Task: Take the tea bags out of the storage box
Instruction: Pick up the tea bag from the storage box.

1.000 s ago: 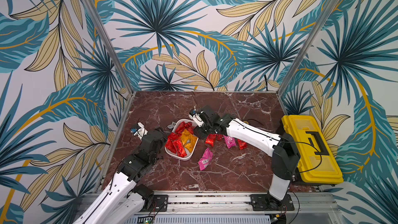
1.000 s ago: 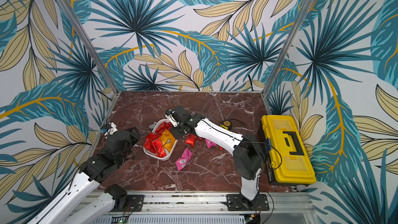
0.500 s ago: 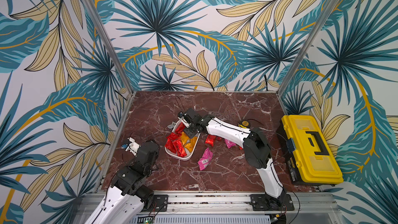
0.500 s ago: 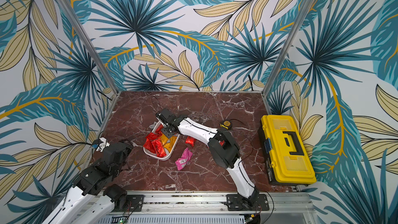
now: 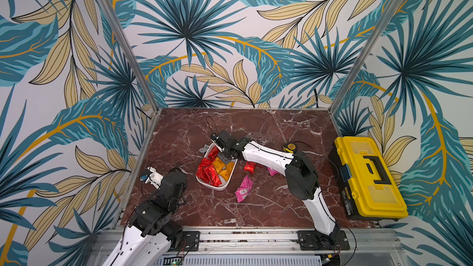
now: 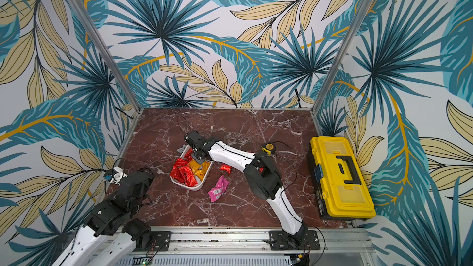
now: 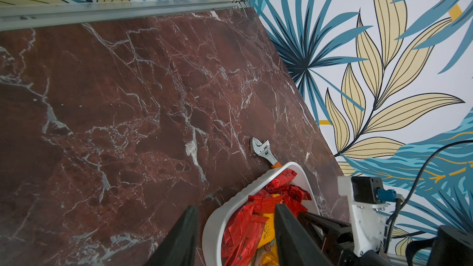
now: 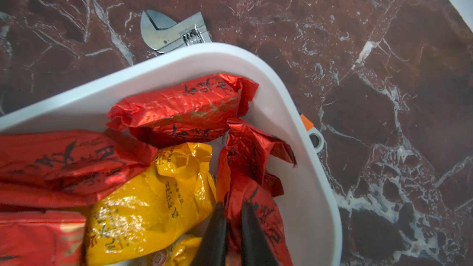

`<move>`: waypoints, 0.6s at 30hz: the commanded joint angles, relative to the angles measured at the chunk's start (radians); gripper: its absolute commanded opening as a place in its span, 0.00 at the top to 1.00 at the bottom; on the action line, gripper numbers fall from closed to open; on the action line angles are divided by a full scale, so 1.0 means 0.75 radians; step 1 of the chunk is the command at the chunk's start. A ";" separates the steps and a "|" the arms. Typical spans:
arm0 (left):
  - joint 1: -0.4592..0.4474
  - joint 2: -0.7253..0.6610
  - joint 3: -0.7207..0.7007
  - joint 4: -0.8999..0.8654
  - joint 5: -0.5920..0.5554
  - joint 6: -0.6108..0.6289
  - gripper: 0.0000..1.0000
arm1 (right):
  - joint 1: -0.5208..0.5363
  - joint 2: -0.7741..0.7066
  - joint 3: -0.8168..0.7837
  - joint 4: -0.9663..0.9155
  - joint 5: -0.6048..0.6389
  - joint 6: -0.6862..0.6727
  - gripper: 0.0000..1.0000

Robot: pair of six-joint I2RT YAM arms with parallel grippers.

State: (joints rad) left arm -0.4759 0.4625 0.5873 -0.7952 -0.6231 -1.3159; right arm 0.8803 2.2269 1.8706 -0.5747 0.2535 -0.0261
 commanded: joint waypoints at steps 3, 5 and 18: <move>0.006 -0.024 -0.016 0.045 0.013 0.074 0.47 | 0.030 -0.194 -0.060 -0.009 -0.019 0.066 0.90; 0.007 -0.027 -0.025 0.074 0.036 0.113 0.46 | 0.033 -0.252 -0.086 -0.008 -0.015 0.108 0.90; 0.007 0.023 -0.108 0.326 0.140 0.208 0.46 | 0.032 -0.818 -0.625 0.077 -0.025 0.742 0.97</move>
State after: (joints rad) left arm -0.4759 0.4660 0.5220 -0.6170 -0.5312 -1.1954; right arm 0.9039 1.6772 1.4918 -0.5159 0.2340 0.3107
